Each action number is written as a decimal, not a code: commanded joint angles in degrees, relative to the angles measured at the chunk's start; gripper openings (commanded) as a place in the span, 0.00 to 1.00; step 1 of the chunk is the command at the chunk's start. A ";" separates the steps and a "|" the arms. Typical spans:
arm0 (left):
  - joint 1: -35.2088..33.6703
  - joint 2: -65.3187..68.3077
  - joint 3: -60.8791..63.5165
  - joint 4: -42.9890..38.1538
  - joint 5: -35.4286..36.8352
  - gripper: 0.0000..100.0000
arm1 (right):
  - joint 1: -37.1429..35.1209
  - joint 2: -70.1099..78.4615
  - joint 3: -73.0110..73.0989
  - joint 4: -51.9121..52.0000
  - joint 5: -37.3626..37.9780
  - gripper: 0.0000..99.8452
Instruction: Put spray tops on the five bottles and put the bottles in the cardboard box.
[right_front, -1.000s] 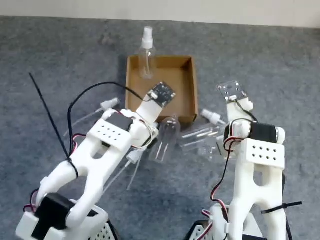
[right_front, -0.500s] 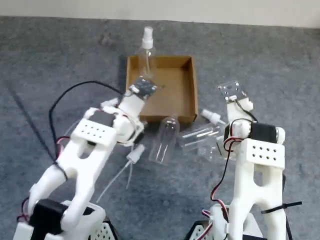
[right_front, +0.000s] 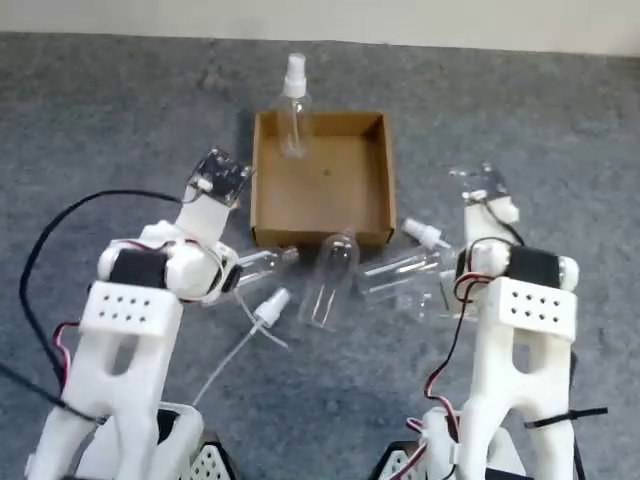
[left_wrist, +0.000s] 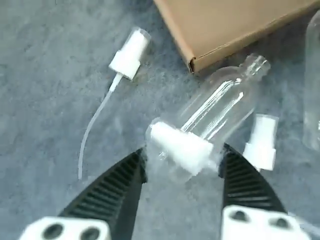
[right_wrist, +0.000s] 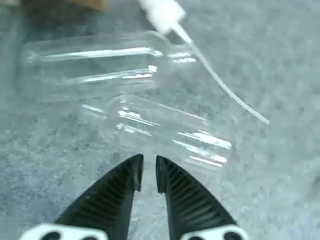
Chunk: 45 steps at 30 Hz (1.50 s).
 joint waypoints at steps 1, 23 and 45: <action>-0.66 -5.58 -0.31 3.96 1.58 0.18 | 3.56 0.92 -7.60 1.01 -0.97 0.02; -0.92 0.84 1.89 3.69 4.31 0.18 | 2.68 24.57 -14.81 8.04 48.26 0.22; -4.70 0.92 2.24 3.60 3.96 0.19 | 26.77 40.92 -21.58 0.66 34.46 0.00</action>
